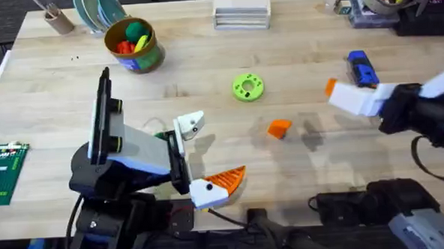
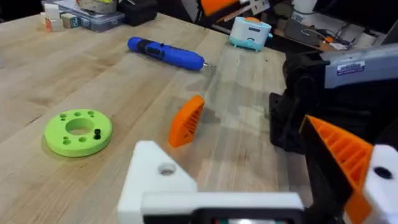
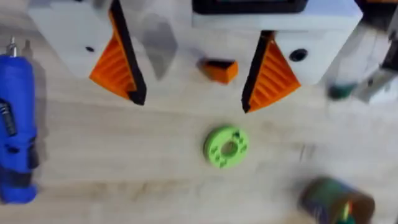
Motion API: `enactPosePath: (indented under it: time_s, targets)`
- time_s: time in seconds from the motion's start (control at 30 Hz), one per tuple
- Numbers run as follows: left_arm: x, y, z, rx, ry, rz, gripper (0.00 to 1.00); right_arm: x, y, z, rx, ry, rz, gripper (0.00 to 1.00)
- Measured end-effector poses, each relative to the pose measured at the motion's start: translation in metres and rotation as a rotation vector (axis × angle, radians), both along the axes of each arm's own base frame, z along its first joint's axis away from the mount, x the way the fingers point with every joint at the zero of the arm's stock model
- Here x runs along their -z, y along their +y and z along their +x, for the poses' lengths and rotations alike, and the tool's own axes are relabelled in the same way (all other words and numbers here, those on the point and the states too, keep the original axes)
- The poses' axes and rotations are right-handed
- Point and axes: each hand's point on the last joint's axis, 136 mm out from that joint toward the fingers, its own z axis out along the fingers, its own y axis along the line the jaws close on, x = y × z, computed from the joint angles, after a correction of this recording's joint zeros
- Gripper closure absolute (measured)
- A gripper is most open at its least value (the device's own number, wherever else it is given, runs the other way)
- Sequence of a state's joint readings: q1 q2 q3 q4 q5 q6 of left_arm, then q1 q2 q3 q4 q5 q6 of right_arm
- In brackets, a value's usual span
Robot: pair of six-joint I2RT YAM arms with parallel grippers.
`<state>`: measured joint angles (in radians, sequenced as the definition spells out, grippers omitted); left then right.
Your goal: Pick up the gripper from the table and insert it into the empty holder that is missing its gripper. Then pick up a screw, insert it into the mounting hole, and use the screwdriver to tighten it. Finally, clean up the table by picking up the vegetable and placing it into the bucket.
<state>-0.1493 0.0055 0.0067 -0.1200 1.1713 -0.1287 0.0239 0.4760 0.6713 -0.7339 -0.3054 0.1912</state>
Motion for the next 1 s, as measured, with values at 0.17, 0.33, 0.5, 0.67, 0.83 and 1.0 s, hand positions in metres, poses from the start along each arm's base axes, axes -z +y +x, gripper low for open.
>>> enactPosePath:
  time_s: [0.17,0.33,0.5,0.67,0.83,1.0]
  targets:
    - [0.0,0.0,0.0,0.001,-0.002,0.0,0.008,0.004,0.018,-0.013,-0.164,0.194,-0.094,0.008]
    - [0.0,0.0,-0.001,0.003,-0.001,0.0,0.008,0.015,0.033,-0.02,-0.334,0.346,-0.267,0.008]
    - [0.0,0.0,-0.001,0.004,-0.002,0.0,0.008,0.043,0.049,-0.025,-0.522,0.416,-0.478,0.009]
    - [0.0,0.0,-0.001,0.004,-0.002,0.0,0.008,0.063,0.068,-0.026,-0.666,0.439,-0.605,0.009]
    - [0.0,0.0,-0.001,0.004,-0.001,0.0,0.008,0.08,0.08,-0.018,-0.711,0.461,-0.649,0.008]
    - [0.0,0.0,-0.001,0.004,-0.001,0.0,0.008,0.094,0.089,-0.011,-0.733,0.492,-0.644,0.008]
